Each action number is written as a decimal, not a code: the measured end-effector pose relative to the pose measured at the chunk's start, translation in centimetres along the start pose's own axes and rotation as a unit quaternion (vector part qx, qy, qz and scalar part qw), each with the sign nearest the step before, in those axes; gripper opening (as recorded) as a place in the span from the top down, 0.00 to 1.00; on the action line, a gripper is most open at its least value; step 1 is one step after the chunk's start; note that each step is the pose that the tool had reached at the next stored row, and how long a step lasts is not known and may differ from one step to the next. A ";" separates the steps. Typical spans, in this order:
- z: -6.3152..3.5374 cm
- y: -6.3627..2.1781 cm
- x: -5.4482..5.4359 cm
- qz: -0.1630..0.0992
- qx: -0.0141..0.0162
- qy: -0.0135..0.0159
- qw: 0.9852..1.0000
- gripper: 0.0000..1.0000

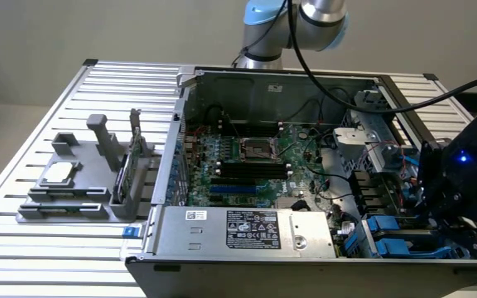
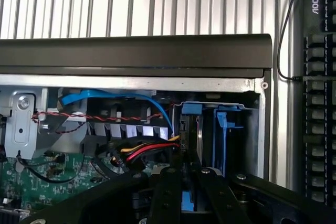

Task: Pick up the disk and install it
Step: 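Insert the first disk wire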

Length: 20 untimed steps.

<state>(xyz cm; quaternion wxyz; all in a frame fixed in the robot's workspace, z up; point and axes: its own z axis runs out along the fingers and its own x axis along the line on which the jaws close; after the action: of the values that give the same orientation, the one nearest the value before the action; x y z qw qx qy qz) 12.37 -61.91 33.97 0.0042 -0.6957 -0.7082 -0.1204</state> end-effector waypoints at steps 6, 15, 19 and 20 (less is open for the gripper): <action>0.08 -0.01 0.0 0.004 -0.001 -0.001 1.000 0.84; 0.12 0.04 0.0 0.012 -0.002 -0.002 1.000 0.84; 0.14 0.07 0.0 0.014 -0.003 -0.002 1.000 0.84; 0.14 0.08 0.0 0.014 -0.003 -0.002 1.000 0.84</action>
<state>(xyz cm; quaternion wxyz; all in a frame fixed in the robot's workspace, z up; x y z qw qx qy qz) 12.47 -61.91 33.84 0.0022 -0.7058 -0.6981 -0.1205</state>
